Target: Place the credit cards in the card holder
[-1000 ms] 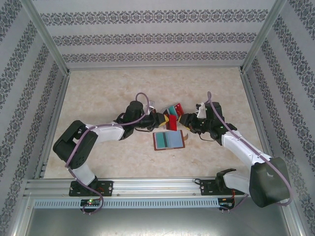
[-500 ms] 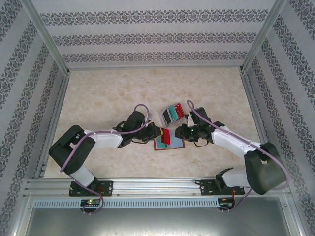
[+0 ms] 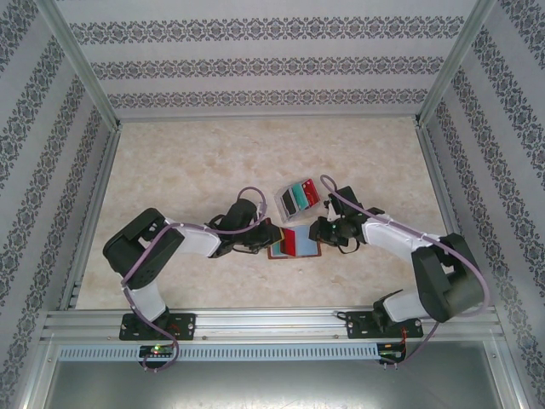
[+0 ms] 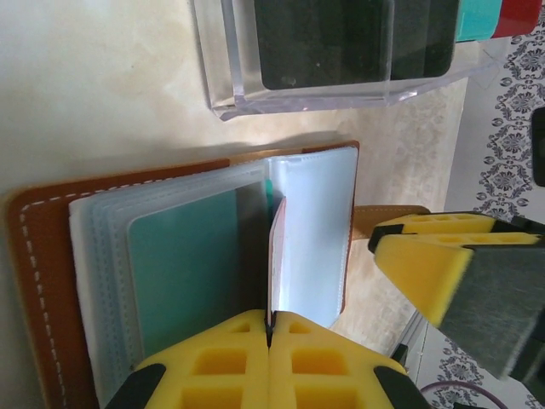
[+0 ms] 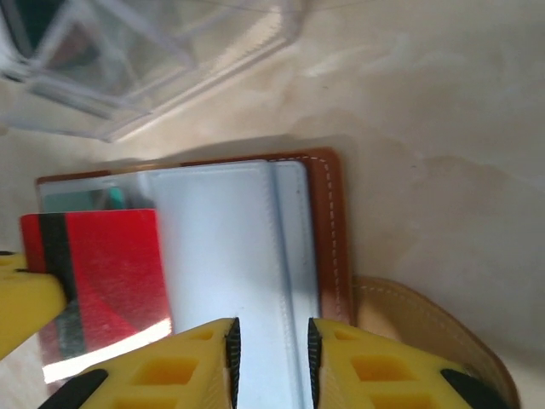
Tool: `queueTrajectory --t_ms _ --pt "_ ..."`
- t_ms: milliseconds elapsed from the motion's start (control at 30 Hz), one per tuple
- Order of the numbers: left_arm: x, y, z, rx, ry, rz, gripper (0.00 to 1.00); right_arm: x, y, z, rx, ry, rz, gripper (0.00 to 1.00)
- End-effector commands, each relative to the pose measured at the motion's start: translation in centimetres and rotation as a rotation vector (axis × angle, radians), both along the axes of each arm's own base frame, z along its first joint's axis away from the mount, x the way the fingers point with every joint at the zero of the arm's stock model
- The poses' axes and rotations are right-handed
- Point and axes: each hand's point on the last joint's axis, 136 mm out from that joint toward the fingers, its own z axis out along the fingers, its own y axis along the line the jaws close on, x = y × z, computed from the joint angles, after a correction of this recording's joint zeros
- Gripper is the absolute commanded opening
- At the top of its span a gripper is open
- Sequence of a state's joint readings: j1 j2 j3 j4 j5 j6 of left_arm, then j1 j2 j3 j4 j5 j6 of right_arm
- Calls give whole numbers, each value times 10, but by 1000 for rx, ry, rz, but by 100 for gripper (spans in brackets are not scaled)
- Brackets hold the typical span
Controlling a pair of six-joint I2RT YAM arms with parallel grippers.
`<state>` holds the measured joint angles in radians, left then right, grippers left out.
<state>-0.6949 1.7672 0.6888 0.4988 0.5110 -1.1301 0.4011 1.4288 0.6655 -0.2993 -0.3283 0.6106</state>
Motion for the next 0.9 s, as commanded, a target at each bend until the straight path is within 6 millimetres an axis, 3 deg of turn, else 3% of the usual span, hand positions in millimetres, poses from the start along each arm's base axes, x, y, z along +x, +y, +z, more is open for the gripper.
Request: queueTrajectory --t_ms 0,400,867 --pt "1 -8 -4 -11 -25 4 0 -2 -6 -13 -45 18 6 28" --pt "3 -25 -13 -44 -22 -15 0 -9 -8 -34 -67 69 13 27" --pt "20 -13 -11 -1 -61 109 0 -11 -9 -38 -83 75 17 27"
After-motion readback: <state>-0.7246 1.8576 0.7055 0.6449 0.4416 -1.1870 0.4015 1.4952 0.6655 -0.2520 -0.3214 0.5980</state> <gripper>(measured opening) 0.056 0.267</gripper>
